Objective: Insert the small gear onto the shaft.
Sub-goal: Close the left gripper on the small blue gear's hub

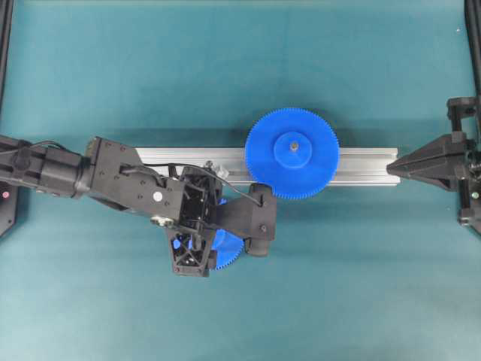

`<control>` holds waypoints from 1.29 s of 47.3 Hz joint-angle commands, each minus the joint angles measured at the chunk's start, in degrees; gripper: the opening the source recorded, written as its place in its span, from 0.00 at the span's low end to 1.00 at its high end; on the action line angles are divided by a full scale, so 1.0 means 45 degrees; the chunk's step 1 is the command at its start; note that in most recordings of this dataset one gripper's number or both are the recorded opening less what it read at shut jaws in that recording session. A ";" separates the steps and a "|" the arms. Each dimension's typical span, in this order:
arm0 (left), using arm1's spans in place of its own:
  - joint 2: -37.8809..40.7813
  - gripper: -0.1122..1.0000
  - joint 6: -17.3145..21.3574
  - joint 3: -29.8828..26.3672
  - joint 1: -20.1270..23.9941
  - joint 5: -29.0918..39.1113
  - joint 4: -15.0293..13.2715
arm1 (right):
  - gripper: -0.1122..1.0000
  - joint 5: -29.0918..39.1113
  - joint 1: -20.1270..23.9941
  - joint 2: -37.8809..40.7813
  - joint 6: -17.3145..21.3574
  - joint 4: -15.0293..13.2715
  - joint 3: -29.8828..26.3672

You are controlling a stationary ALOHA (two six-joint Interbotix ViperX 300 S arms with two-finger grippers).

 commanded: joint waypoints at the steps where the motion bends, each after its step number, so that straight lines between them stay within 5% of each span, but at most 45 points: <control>1: -0.0254 0.94 0.0020 -0.0293 0.0039 -0.0059 0.0020 | 0.10 -0.0059 -0.0020 0.0059 0.0117 0.0020 -0.0137; 61: 0.0313 0.94 -0.0059 -0.0234 0.0098 -0.0332 0.0020 | 0.10 -0.0059 0.0000 -0.0098 0.0117 0.0020 -0.0098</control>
